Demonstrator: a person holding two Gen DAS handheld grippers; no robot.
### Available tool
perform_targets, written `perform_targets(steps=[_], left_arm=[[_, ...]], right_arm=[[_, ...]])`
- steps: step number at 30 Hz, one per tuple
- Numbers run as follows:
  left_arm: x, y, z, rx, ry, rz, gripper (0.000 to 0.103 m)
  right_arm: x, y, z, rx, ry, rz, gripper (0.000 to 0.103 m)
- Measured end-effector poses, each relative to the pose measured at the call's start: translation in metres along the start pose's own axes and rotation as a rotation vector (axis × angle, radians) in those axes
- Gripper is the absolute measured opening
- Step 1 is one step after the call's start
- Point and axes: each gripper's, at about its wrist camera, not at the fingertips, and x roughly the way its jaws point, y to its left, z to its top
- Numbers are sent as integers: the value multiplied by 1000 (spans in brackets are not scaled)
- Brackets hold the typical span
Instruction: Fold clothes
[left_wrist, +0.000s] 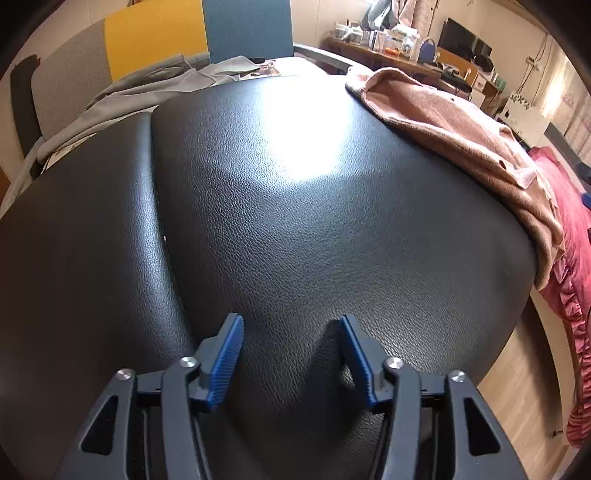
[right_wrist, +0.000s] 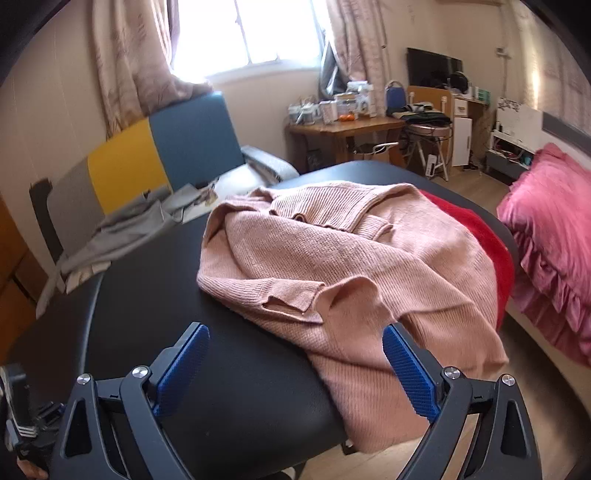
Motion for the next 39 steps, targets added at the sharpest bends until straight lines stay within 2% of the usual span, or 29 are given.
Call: perform_targets(steps=[1, 3, 5, 6, 8, 9, 12, 15, 17, 18, 19, 20, 23, 25, 27, 28, 29, 30, 33, 34, 37, 39], left_arm=[[-1, 3, -1, 1, -1, -2, 69], [3, 10, -3, -7, 9, 13, 90], [4, 27, -11, -87, 18, -29, 98], [2, 30, -13, -93, 18, -41, 99], [-1, 31, -17, -73, 17, -46, 101], [-3, 31, -19, -62, 17, -49, 101], [-9, 36, -22, -50, 19, -48, 103], [-14, 37, -28, -53, 18, -35, 103], [-8, 35, -19, -59, 16, -35, 103], [-4, 34, -14, -61, 15, -36, 103], [0, 33, -9, -64, 14, -37, 103], [4, 32, -4, -67, 13, -37, 103], [5, 38, 3, -74, 58, -55, 102], [4, 49, 13, -141, 96, -76, 99], [3, 62, 27, -233, 113, -115, 98], [1, 68, 36, -273, 102, -162, 96], [-1, 73, 47, -312, 86, -217, 84], [-2, 73, 60, -331, 82, -280, 80], [-10, 52, 104, -288, 50, -352, 80], [-8, 37, 122, -254, 42, -381, 80], [17, -4, 164, -212, 107, -450, 80], [38, -20, 180, -234, 166, -476, 78]], right_arm=[[7, 0, 8, 4, 9, 14, 96], [22, 6, 21, 18, 8, 38, 96], [42, 16, 34, 7, 17, 60, 93], [56, 24, 41, -17, 32, 71, 90], [86, 47, 45, -108, 101, 67, 66], [100, 58, 44, -172, 141, 58, 64], [137, 80, 34, -343, 237, 1, 63], [159, 80, 26, -392, 298, -24, 64], [168, 75, 20, -376, 342, -27, 63], [170, 72, 17, -373, 344, -45, 59], [168, 70, 15, -359, 339, -60, 35], [163, 67, 14, -325, 335, -44, 16], [142, 66, 5, -247, 310, 26, 12], [124, 68, -8, -194, 283, 85, 8], [110, 69, -26, -135, 263, 137, 8], [105, 69, -36, -110, 258, 146, 8], [99, 69, -47, -77, 253, 158, 9], [94, 69, -58, -42, 248, 173, 10], [67, 65, -84, 11, 196, 216, 12], [57, 65, -91, 7, 183, 224, 16], [35, 66, -104, -17, 177, 235, 41], [27, 78, -109, -64, 184, 246, 46]])
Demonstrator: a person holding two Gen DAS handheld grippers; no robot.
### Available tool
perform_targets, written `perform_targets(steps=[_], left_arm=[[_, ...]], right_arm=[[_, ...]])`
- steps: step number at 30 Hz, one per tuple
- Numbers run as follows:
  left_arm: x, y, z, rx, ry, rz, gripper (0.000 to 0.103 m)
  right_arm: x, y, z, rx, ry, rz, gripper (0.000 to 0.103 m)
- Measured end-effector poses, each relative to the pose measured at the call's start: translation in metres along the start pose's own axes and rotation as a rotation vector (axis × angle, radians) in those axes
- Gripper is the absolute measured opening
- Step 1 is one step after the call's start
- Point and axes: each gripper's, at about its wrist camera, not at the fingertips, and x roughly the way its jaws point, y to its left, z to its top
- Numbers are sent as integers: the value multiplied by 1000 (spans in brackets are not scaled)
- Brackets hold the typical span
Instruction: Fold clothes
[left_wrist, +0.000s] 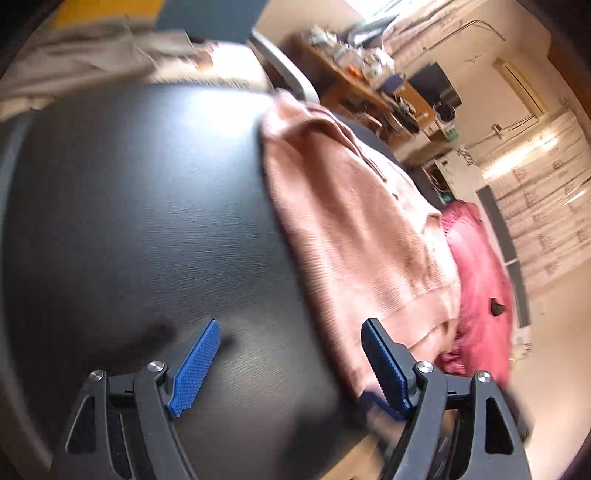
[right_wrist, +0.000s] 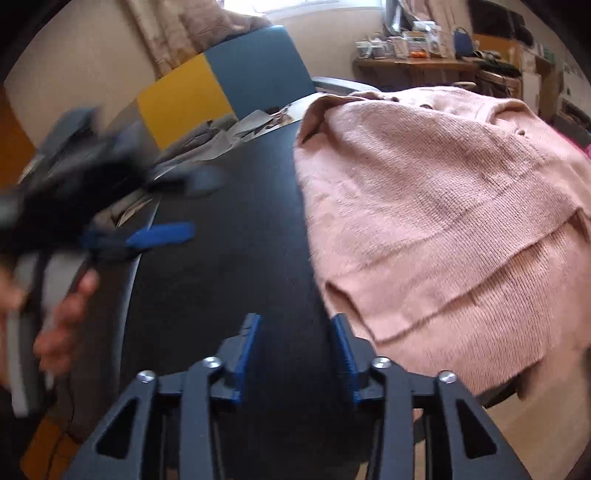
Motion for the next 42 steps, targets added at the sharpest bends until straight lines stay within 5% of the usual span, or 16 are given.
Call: perform_targets(steps=[8, 12, 16, 18, 23, 27, 33, 42], left_arm=[[94, -35, 49, -19, 110, 91, 76], [106, -43, 63, -45, 77, 78, 74], [124, -52, 75, -67, 85, 65, 48], [134, -54, 81, -74, 97, 70, 10], [139, -47, 99, -102, 103, 29, 8], [115, -39, 118, -159, 43, -59, 8], [25, -33, 132, -138, -148, -191, 8], [-90, 85, 36, -172, -222, -110, 7]], right_arm=[[18, 20, -12, -64, 48, 36, 59], [21, 7, -16, 7, 25, 73, 60], [24, 7, -21, 8, -2, 96, 71], [24, 9, -23, 0, -17, 106, 76], [28, 11, -28, -20, -52, 168, 97], [30, 14, -24, -31, -24, 168, 99], [20, -12, -17, 147, 20, 182, 98], [-3, -12, -32, 161, 62, 132, 98]])
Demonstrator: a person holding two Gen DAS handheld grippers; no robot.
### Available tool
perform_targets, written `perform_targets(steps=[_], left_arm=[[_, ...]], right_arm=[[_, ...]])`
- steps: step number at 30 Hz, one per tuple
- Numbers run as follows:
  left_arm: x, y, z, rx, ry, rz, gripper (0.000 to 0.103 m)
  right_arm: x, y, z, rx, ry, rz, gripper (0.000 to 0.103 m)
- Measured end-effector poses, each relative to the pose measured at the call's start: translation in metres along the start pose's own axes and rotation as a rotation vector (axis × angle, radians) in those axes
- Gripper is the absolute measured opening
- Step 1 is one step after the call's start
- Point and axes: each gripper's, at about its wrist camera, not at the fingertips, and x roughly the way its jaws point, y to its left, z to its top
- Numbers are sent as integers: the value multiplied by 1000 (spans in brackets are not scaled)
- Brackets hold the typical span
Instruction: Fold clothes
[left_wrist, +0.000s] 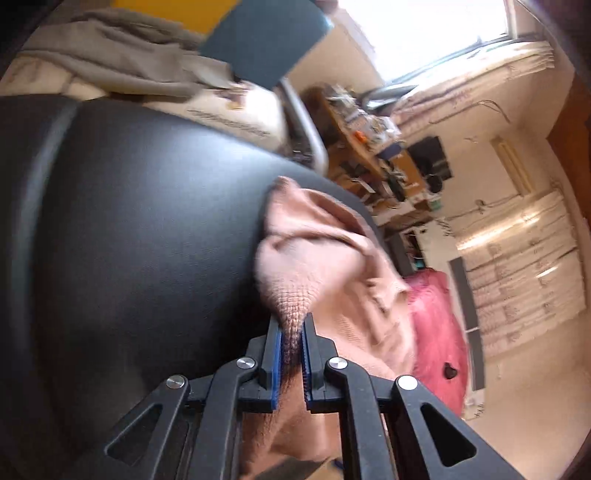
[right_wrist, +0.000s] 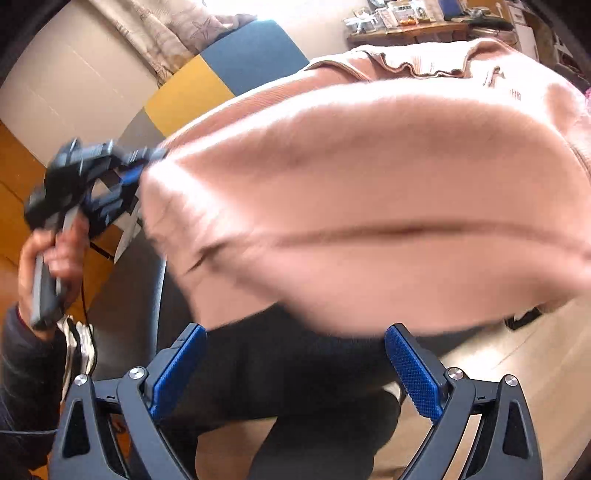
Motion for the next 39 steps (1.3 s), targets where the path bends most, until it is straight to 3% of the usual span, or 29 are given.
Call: perform_targets(steps=[2, 5, 7, 10, 13, 16, 18, 21, 26, 30, 31, 33, 34, 35, 39], left_arm=[[-47, 51, -30, -6, -16, 49, 7], [-78, 101, -49, -56, -27, 110, 8], [-96, 123, -61, -49, -39, 210, 8], [-134, 148, -82, -18, -70, 295, 8], [-165, 158, -93, 9, -127, 350, 8], [-177, 152, -96, 27, -158, 346, 15], [-172, 140, -94, 52, -148, 370, 15], [-143, 117, -80, 166, -134, 419, 17], [-89, 90, -50, 266, -118, 456, 20], [-45, 79, -23, 345, -92, 508, 20], [-36, 78, -17, 351, -79, 518, 20], [-22, 80, -6, 352, -63, 541, 20], [-18, 80, -1, 354, -61, 542, 20], [-15, 81, 3, 357, -60, 538, 20], [-3, 83, 16, 373, -47, 536, 21]], right_arm=[[1, 4, 0, -9, 14, -1, 98], [3, 15, -3, -24, 33, 9, 98], [6, 22, -3, -20, 50, 40, 98], [19, 38, -14, -15, 82, 15, 98], [41, 64, -4, -23, 139, -38, 102], [36, 64, -18, -76, 172, -6, 103], [19, 54, -31, -92, 189, 47, 103], [-18, 52, -26, -53, 139, 129, 103], [-52, 26, 32, 33, -96, 63, 103], [-57, -6, 90, 110, -258, -63, 103], [-51, -20, 104, 134, -267, -86, 100], [-32, -48, 133, 196, -267, -117, 81], [-21, -63, 146, 232, -262, -123, 64], [-10, -78, 155, 262, -244, -116, 58], [37, -107, 176, 311, -161, -101, 57]])
